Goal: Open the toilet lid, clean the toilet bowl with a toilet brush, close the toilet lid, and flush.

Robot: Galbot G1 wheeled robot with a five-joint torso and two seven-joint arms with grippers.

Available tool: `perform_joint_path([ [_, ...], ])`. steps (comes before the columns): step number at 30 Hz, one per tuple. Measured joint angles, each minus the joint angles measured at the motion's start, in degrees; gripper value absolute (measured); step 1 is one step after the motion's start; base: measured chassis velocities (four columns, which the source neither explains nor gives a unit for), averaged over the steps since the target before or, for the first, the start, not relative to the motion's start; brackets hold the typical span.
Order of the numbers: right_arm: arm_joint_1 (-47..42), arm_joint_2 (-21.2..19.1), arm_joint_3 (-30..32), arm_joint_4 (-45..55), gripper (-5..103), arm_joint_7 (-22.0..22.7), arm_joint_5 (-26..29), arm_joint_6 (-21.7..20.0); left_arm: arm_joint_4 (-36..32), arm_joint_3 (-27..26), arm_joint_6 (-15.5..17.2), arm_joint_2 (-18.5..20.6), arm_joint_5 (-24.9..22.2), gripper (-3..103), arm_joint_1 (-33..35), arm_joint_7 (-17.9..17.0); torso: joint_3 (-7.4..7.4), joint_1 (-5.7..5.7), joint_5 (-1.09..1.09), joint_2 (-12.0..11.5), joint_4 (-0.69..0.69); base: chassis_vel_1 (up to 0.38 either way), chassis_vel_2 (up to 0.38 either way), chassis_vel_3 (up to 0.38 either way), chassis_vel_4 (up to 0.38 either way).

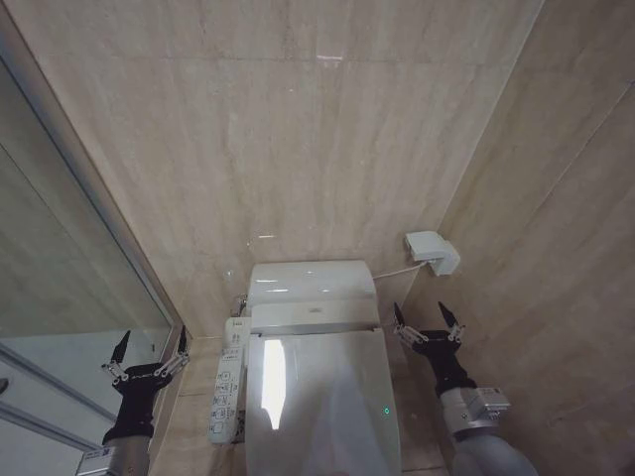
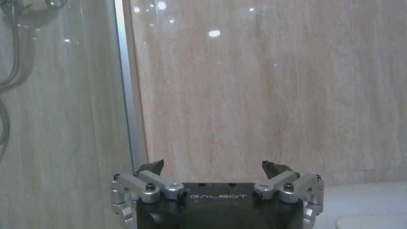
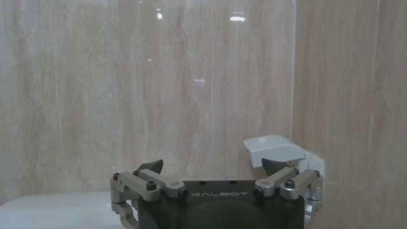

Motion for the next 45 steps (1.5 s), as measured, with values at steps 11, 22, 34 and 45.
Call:
perform_joint_path([
  [11, 0.0, 0.0, 0.0, 0.0, 100, 0.0, 0.0, 0.0, 0.02, 0.01, 0.0, 0.0, 0.0, 100, 0.0, 0.0, 0.0, -0.02, -0.04, -0.01, 0.01, 0.152, -0.166, -0.155, 0.16],
  [22, -0.05, 0.0, 0.0, 0.0, 100, 0.0, 0.0, 0.0, 0.02, 0.01, 0.0, -0.01, 0.0, 100, 0.01, 0.0, -0.02, -0.05, -0.03, 0.02, 0.0, 0.144, -0.143, -0.146, 0.145],
  [34, 0.02, 0.0, 0.0, 0.0, 100, 0.0, 0.0, 0.0, 0.02, 0.01, 0.0, 0.0, 0.0, 100, -0.02, 0.0, 0.01, 0.02, 0.0, -0.01, 0.0, -0.024, 0.019, 0.024, -0.034],
  [45, 0.0, 0.0, 0.0, 0.0, 100, 0.0, 0.0, 0.0, 0.01, 0.01, 0.0, 0.0, 0.0, 100, 0.0, 0.01, 0.0, -0.01, -0.01, 0.0, 0.0, 0.135, -0.146, -0.141, 0.134],
])
